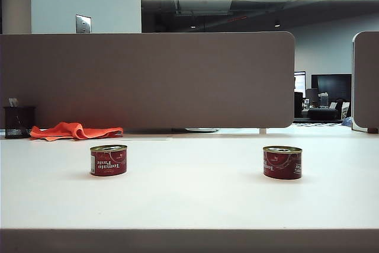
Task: Stack a can of tomatoes on the right onto the can of tomatoes on the left.
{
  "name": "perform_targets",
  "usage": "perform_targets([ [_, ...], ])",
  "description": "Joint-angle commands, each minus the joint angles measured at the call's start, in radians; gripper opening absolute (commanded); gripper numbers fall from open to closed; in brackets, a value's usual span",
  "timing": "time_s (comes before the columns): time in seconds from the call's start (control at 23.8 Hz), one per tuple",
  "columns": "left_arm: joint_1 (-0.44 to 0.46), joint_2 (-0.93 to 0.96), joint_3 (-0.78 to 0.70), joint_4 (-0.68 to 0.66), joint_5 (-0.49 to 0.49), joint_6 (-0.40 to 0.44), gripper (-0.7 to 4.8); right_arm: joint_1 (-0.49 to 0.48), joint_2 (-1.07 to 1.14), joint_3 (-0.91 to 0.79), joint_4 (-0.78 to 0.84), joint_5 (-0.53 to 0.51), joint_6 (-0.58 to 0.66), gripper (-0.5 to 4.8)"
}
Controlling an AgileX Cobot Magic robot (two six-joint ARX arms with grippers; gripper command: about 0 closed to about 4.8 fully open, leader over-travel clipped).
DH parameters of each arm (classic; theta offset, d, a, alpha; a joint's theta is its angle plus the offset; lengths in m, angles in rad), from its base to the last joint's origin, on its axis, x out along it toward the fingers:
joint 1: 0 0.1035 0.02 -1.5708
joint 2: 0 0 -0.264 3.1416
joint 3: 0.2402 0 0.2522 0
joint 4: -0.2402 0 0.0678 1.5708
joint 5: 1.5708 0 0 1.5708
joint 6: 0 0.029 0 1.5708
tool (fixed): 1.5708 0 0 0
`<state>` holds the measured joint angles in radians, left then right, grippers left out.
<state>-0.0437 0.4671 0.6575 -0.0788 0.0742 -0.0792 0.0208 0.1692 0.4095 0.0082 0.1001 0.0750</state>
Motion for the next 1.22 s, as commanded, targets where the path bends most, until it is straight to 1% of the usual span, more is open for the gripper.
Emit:
perform_targets([
  [0.04, 0.0, 0.146, 0.118, -0.062, 0.175, 0.004, -0.05, 0.001, 0.108, 0.116, -0.009, -0.061, 0.011, -0.06],
  [0.13, -0.017, 0.24, 0.183, -0.102, 0.243, 0.015, -0.05, 0.001, 0.196, 0.198, -0.035, -0.09, 0.011, -0.06],
  [0.21, -0.08, 0.35, 0.262, -0.141, 0.266, 0.024, -0.05, 0.002, 0.364, 0.359, -0.128, -0.104, 0.01, -0.06],
  [0.38, -0.144, 0.391, 0.299, -0.191, 0.266, 0.027, -0.05, 0.003, 0.538, 0.527, -0.304, -0.103, 0.009, -0.06],
  [0.46, -0.177, 0.395, 0.307, -0.263, 0.255, 0.027, -0.05, 0.058, 0.646, 0.603, -0.378, -0.1, -0.002, -0.06],
  [0.5, -0.196, 0.393, 0.307, -0.307, 0.23, 0.026, -0.05, 0.093, 0.712, 0.637, -0.411, -0.1, -0.026, -0.06],
  [0.67, -0.227, 0.393, 0.317, -0.393, 0.219, 0.026, -0.05, 0.193, 0.845, 0.683, -0.482, -0.099, -0.053, -0.01],
  [0.71, -0.23, 0.393, 0.323, -0.419, 0.218, 0.026, -0.05, 0.217, 0.879, 0.692, -0.499, -0.1, -0.072, 0.18],
  [0.76, -0.233, 0.393, 0.328, -0.433, 0.218, 0.026, -0.05, 0.236, 0.911, 0.699, -0.512, -0.099, -0.088, 0.57],
  [0.8, -0.238, 0.393, 0.333, -0.445, 0.219, 0.026, -0.05, 0.254, 0.952, 0.705, -0.525, -0.099, -0.097, 1.33],
  [0.84, -0.249, 0.393, 0.349, -0.477, 0.218, 0.026, -0.05, 0.266, 1.019, 0.707, -0.536, -0.1, -0.098, 3.17],
  [0.88, -0.25, 0.394, 0.365, -0.495, 0.218, 0.026, -0.05, 0.278, 1.074, 0.707, -0.544, -0.103, -0.097, 4.64],
  [0.92, -0.25, 0.394, 0.373, -0.505, 0.218, 0.027, -0.05, 0.289, 1.109, 0.707, -0.546, -0.103, -0.093, 4.79],
  [1.13, -0.252, 0.393, 0.42, -0.526, 0.222, 0.026, -0.05, 0.301, 1.248, 0.707, -0.54, -0.107, -0.04, 4.79],
  [1.18, -0.256, 0.393, 0.433, -0.526, 0.222, 0.026, -0.05, 0.303, 1.298, 0.707, -0.532, -0.126, -0.027, 4.79],
  [1.22, -0.256, 0.393, 0.441, -0.527, 0.221, 0.027, -0.05, 0.303, 1.335, 0.707, -0.522, -0.128, 0.005, 4.79],
])
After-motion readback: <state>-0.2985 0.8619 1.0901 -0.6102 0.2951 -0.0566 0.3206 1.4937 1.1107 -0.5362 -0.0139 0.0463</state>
